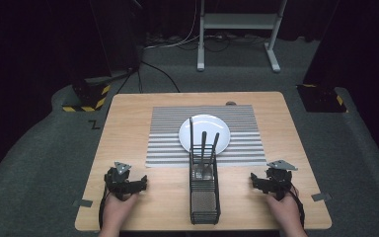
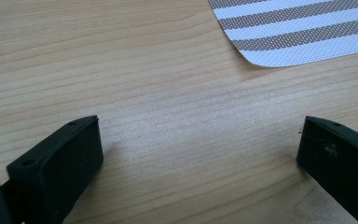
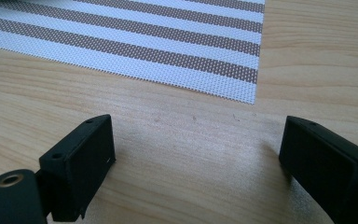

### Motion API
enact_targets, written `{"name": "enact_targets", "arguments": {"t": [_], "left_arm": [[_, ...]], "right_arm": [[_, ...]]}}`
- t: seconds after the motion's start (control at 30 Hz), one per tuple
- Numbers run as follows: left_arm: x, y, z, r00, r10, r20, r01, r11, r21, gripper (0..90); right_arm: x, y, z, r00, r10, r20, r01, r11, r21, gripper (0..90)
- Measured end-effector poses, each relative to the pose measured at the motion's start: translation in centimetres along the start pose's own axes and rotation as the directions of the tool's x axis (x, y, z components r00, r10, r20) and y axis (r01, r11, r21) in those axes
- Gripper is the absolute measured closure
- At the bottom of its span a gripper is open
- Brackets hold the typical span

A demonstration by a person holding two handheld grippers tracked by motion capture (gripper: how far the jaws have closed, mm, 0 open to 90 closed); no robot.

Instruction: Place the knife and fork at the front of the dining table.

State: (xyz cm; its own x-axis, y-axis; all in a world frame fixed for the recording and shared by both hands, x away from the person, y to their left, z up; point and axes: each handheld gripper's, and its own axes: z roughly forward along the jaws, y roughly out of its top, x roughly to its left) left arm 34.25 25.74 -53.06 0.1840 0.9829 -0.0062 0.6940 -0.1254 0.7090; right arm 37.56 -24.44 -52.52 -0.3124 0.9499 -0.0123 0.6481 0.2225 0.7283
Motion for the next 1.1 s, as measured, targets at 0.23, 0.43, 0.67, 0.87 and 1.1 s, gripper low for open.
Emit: {"name": "enact_targets", "arguments": {"t": [0.23, 0.43, 0.67, 0.87, 1.1], "left_arm": [[0.12, -0.07, -0.09, 0.9999, 0.009, 0.012, -0.009, 1.0000, 0.000, 0.6], [0.14, -0.11, -0.12, 0.9998, 0.014, 0.015, -0.014, 0.9999, -0.001, 0.6], [0.16, -0.14, -0.18, 0.9997, 0.018, 0.018, -0.018, 0.9998, 0.001, 0.6], [0.12, -0.17, -0.21, 0.9997, 0.019, 0.017, -0.019, 0.9998, -0.001, 0.7], [-0.29, -0.29, -0.77, 0.9984, 0.049, 0.028, -0.048, 0.9973, -0.055, 0.9]], "right_arm": [[-0.02, 0.02, 0.02, 1.0000, -0.004, -0.002, 0.004, 1.000, 0.001, 9.9], [-0.02, 0.04, 0.04, 1.0000, -0.004, -0.004, 0.004, 1.000, 0.001, 9.9], [-0.04, 0.06, 0.07, 0.9999, -0.011, -0.013, 0.011, 1.000, 0.001, 10.0], [-0.06, 0.08, 0.10, 0.9998, -0.015, -0.013, 0.015, 1.000, 0.000, 9.9], [-0.09, 0.13, 0.14, 0.9997, -0.021, -0.016, 0.021, 1.000, 0.000, 9.9]]}}
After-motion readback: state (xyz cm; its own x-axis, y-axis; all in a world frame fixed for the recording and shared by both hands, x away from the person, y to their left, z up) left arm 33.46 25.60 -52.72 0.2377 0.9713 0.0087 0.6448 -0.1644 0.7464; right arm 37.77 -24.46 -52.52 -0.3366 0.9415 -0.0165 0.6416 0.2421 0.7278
